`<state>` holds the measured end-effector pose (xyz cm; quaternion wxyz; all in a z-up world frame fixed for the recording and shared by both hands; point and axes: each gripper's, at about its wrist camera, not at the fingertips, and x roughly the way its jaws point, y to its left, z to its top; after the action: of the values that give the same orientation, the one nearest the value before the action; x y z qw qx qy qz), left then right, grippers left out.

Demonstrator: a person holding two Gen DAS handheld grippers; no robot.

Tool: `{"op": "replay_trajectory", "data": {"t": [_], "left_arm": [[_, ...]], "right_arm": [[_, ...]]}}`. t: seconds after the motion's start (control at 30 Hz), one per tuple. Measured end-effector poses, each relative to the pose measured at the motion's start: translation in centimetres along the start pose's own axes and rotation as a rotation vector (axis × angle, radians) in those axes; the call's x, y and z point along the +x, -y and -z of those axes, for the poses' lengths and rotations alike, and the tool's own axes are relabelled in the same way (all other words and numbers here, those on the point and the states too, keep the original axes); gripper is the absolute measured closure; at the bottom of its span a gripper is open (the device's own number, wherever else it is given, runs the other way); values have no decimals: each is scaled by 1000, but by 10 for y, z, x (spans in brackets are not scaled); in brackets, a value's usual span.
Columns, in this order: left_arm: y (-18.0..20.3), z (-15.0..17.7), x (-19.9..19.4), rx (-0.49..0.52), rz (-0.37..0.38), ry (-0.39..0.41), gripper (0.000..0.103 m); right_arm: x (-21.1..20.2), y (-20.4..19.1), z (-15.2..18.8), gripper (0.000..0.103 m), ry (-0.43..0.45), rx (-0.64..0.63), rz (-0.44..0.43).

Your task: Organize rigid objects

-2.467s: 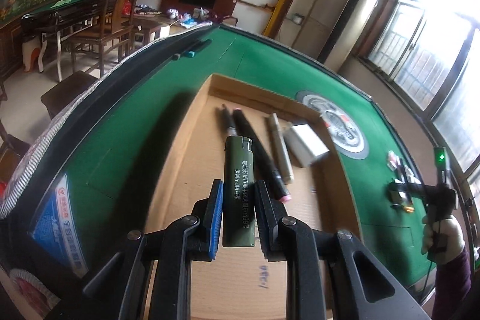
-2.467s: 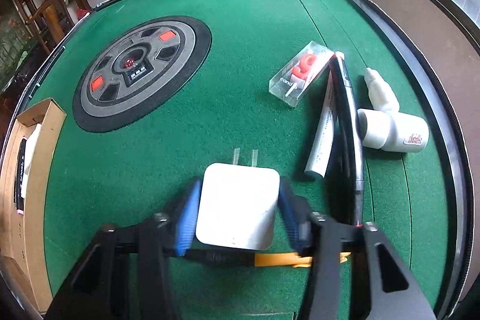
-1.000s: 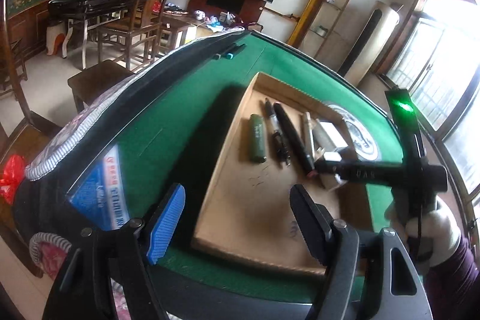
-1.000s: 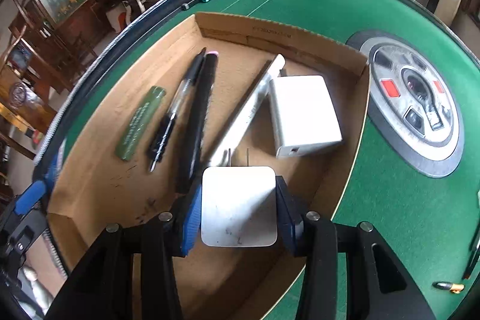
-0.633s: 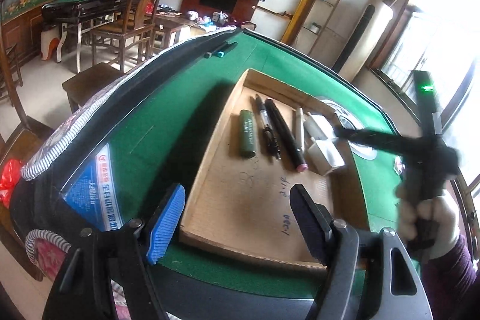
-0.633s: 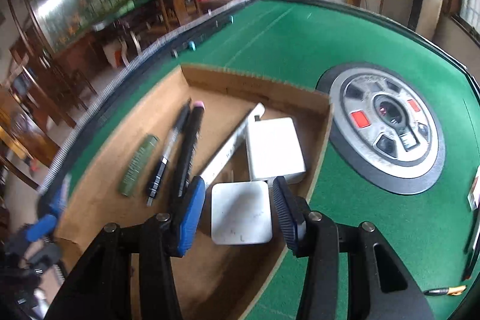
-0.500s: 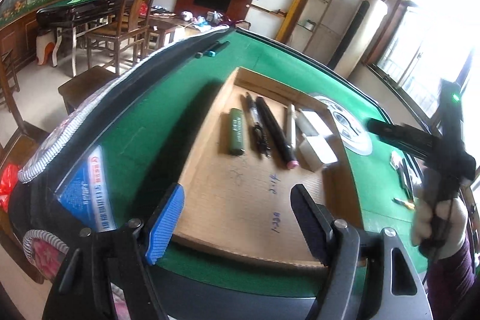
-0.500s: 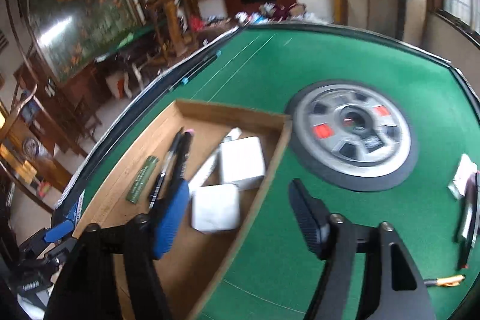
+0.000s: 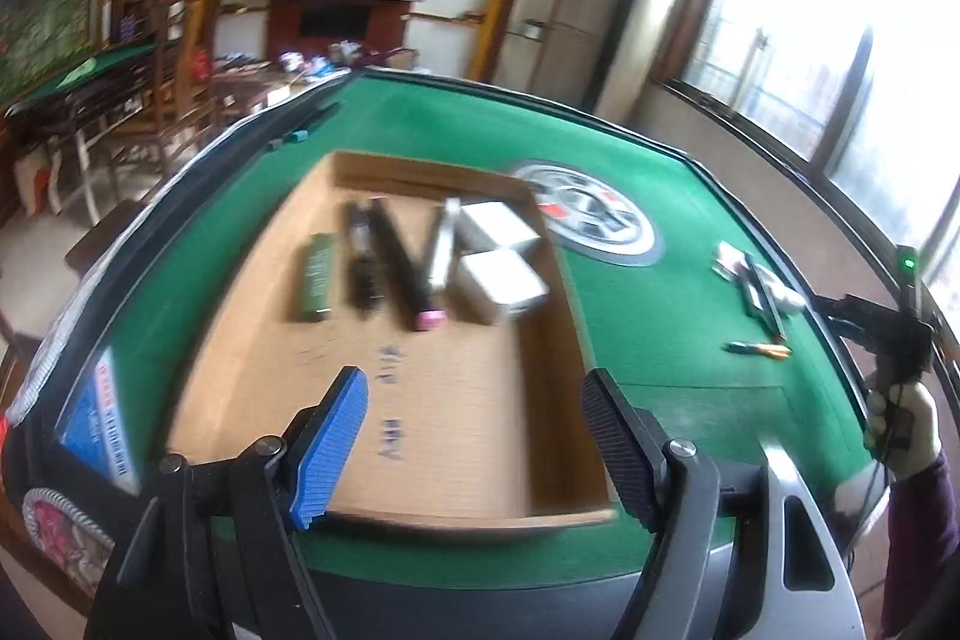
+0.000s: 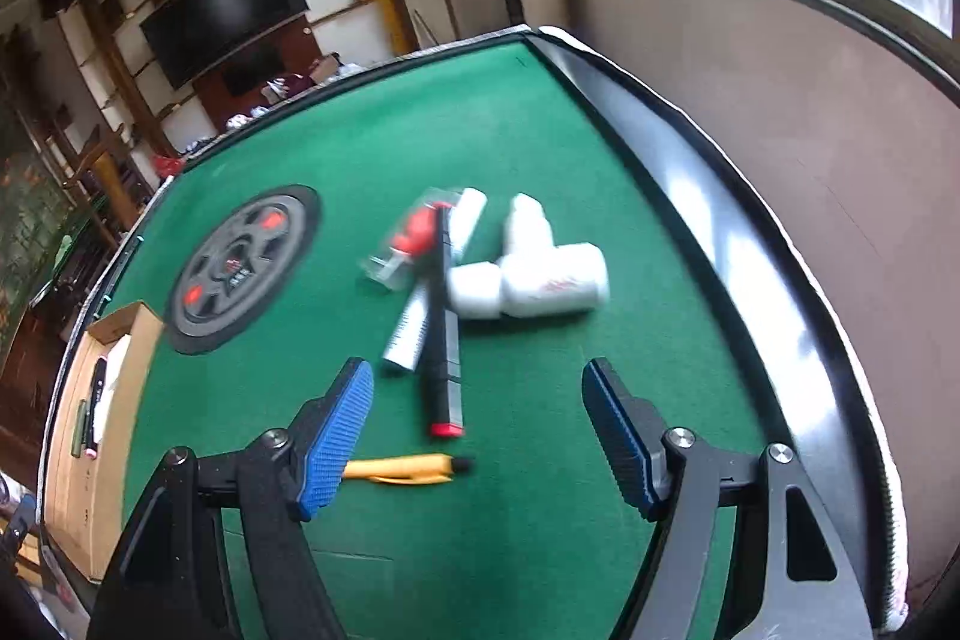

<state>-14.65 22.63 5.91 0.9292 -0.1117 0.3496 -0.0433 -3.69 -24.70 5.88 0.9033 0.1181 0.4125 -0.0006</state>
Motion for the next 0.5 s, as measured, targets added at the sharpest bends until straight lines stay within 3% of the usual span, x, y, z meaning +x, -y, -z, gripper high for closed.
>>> {"op": "replay_trajectory", "data": {"t": [0.2,0.3,0.4,0.47,0.5], "left_arm": [[38,2,2,75,33,-24,24],[48,3,-1,99,31,-22,24],[55,4,-2,109,25,-20,24],[58,5,-2,109,34,-24,24],[59,6,-2,110,37,-27,24]], "right_arm": [[31,3,2,32,-73,0,-17],[47,-14,-2,46,-95,-33,-28],[61,-31,-9,46,-107,-90,12],[69,-36,-14,57,-107,-115,28],[70,-37,-15,81,-98,-119,13]]}}
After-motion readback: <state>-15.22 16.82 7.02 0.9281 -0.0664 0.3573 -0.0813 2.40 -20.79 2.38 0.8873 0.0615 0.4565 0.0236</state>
